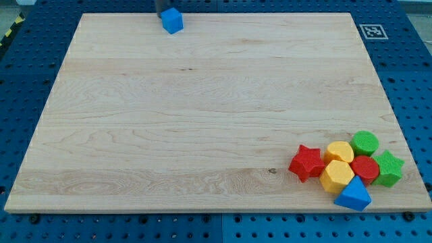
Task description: Push blue cube towards the center
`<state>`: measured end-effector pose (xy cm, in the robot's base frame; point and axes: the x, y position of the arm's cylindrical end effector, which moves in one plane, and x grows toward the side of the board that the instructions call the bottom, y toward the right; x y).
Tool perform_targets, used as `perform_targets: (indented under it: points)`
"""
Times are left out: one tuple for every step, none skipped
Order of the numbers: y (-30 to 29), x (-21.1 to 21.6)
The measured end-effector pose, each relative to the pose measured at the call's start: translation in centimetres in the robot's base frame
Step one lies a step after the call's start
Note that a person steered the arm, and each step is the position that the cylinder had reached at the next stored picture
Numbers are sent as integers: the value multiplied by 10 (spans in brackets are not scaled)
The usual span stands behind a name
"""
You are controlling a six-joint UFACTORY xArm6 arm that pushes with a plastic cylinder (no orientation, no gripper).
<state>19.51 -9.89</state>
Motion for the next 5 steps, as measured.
perform_targets:
  points:
    - [18, 23]
    - [17, 52]
    - [17, 78]
    - [17, 100]
    - [24, 121]
